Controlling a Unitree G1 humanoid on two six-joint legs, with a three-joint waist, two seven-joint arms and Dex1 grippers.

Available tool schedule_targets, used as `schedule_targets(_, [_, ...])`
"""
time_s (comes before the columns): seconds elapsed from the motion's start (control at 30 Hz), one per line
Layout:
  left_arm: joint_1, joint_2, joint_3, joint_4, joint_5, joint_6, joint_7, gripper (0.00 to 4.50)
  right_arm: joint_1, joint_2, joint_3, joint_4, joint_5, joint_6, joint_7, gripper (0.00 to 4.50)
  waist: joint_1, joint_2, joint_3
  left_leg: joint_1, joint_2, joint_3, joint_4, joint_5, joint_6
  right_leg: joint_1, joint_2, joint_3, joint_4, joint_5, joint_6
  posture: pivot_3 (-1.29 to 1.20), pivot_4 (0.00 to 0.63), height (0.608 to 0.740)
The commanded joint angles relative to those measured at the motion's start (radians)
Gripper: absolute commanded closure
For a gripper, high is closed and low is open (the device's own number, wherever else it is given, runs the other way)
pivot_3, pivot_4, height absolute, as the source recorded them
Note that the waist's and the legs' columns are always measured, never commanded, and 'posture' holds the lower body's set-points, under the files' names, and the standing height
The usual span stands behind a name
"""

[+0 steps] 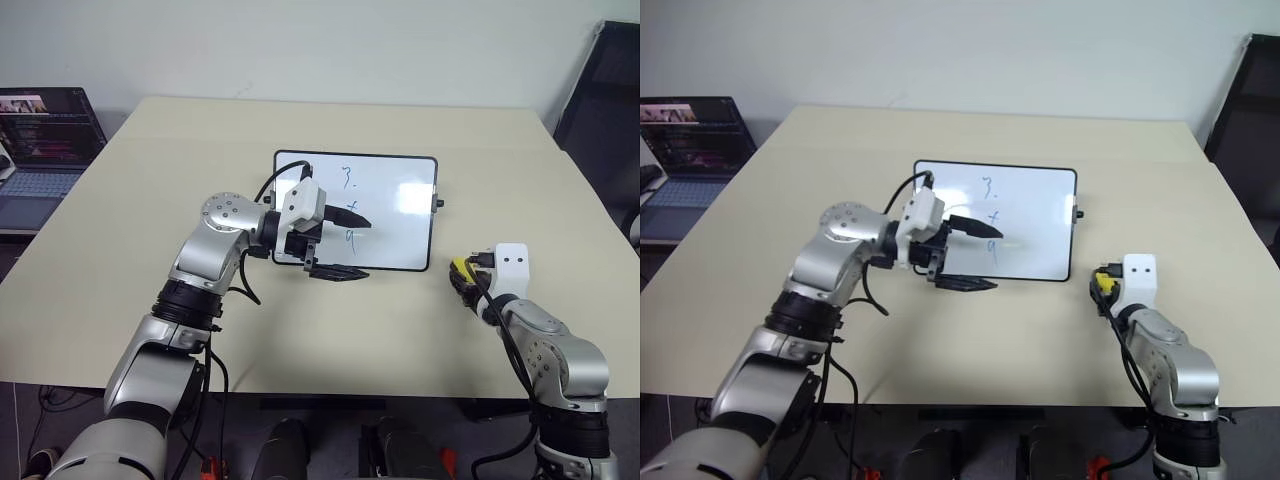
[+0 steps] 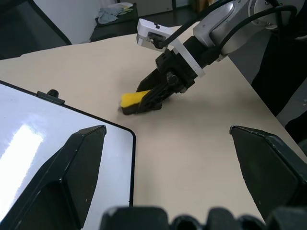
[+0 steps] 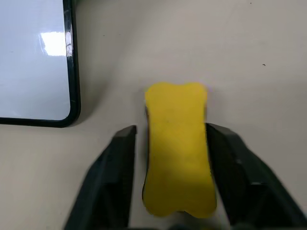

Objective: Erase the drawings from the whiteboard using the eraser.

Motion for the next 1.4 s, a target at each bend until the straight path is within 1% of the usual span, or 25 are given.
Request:
schedule_targets(0.03, [0.006,0.01,0.026,-0.023,0.002,-0.019,0.006,0.0,-0.012,-0.005,-0.014,-0.016,-0.008,-0.026,0.006,3.41,0.0,0.0,0.0,0.0,0.0,0.0,0.0,0.0,0.0,0.0,0.0,0.0,0.0,0.0,0.0,0.0,0.15,0.74])
schedule_targets(0.07, [0.011,0.012,0.029,-0.024,0.006,-0.022,0.017,0.0,-0.01,-0.005,-0.015,-0.02,-0.008,-0.025,0.006,3.49,0.0,0.0,0.0,0.0,0.0,0.0,0.0,0.0,0.0,0.0,0.0,0.0,0.0,0.0,0.0,0.0,0.15,0.74])
schedule_targets(0.17, [0.024,0.019,0.043,-0.029,0.03,-0.017,0.078,0.0,-0.004,-0.006,-0.023,-0.042,-0.001,-0.014,0.008,3.49,0.0,0.0,0.0,0.0,0.0,0.0,0.0,0.0,0.0,0.0,0.0,0.0,0.0,0.0,0.0,0.0,0.15,0.74])
schedule_targets(0.3, [0.06,0.027,0.088,-0.07,0.053,0.016,0.213,0.0,0.011,-0.017,-0.022,-0.104,0.011,-0.001,0.019,3.49,-0.001,0.0,0.0,0.0,0.0,0.0,0.0,0.0,0.0,0.0,0.0,0.0,0.0,0.0,0.0,0.0,0.15,0.74])
schedule_targets(0.43, [0.131,0.05,0.125,-0.185,0.08,0.107,0.352,0.0,0.026,-0.081,0.021,-0.211,0.002,-0.025,0.069,3.49,-0.001,0.0,0.0,0.0,0.0,-0.001,0.0,0.0,0.0,0.0,-0.001,0.0,0.0,0.0,0.0,0.0,0.15,0.74])
schedule_targets(0.5, [0.165,0.058,0.159,-0.263,0.085,0.203,0.447,0.0,0.019,-0.137,0.057,-0.277,0.011,-0.028,0.122,3.49,-0.001,0.0,0.0,0.0,0.0,-0.001,0.0,0.0,0.0,0.0,-0.001,-0.001,0.0,0.0,0.0,0.0,0.15,0.74])
schedule_targets(0.57, [0.183,0.067,0.178,-0.319,0.084,0.282,0.504,0.0,0.009,-0.177,0.081,-0.317,0.029,-0.018,0.167,3.49,0.0,0.0,0.0,0.0,0.0,-0.002,0.001,0.0,0.0,0.001,-0.001,-0.001,0.0,0.0,0.0,0.0,0.15,0.74])
schedule_targets(0.67, [0.202,0.087,0.19,-0.381,0.098,0.364,0.57,0.0,-0.058,-0.231,0.12,-0.337,0.055,-0.002,0.239,3.49,-0.001,0.0,0.0,0.0,0.001,-0.002,0.001,0.0,0.0,0.001,-0.001,-0.001,0.001,-0.001,0.002,0.0,0.15,0.74])
schedule_targets(0.73, [0.195,0.102,0.19,-0.396,0.118,0.419,0.617,0.0,-0.169,-0.254,0.177,-0.272,0.025,-0.036,0.27,3.49,-0.004,0.0,0.0,0.001,0.0,-0.002,0.002,0.0,0.0,0.001,-0.001,-0.001,0.001,-0.001,0.002,0.0,0.15,0.74])
schedule_targets(0.87, [0.176,0.115,0.181,-0.387,0.154,0.453,0.681,0.0,-0.354,-0.251,0.293,-0.101,-0.066,-0.132,0.297,3.49,-0.005,0.001,0.0,0.002,0.001,-0.002,0.002,0.0,0.0,0.002,0.0,-0.001,0.001,-0.001,0.003,0.0,0.15,0.74])
schedule_targets(0.97, [0.176,0.122,0.173,-0.395,0.159,0.471,0.693,0.0,-0.471,-0.23,0.377,0.039,-0.142,-0.217,0.318,3.49,-0.002,0.001,0.0,0.001,0.0,-0.001,0.002,0.0,0.0,0.002,0.0,-0.001,0.001,0.001,0.0,0.0,0.15,0.74])
schedule_targets(1.03, [0.166,0.117,0.171,-0.406,0.154,0.486,0.7,0.0,-0.56,-0.188,0.424,0.163,-0.185,-0.279,0.329,3.49,0.0,0.001,0.0,0.001,0.0,-0.001,0.002,0.0,0.0,0.001,-0.001,-0.001,0.001,0.001,0.0,0.0,0.15,0.74])
schedule_targets(1.23, [0.13,0.082,0.174,-0.402,0.139,0.51,0.726,0.0,-0.73,-0.082,0.492,0.484,-0.299,-0.462,0.346,3.49,0.003,0.001,0.0,-0.001,0.0,-0.001,0.001,0.0,0.0,-0.001,-0.002,-0.002,0.0,0.001,0.0,0.0,0.15,0.74])
schedule_targets(1.4, [0.14,0.085,0.17,-0.383,0.15,0.5,0.733,0.0,-0.819,-0.01,0.514,0.667,-0.371,-0.581,0.352,3.49,0.002,0.001,0.0,-0.001,0.0,-0.001,0.001,0.0,0.0,-0.001,-0.007,-0.002,0.001,0.001,0.0,0.0,0.15,0.74])
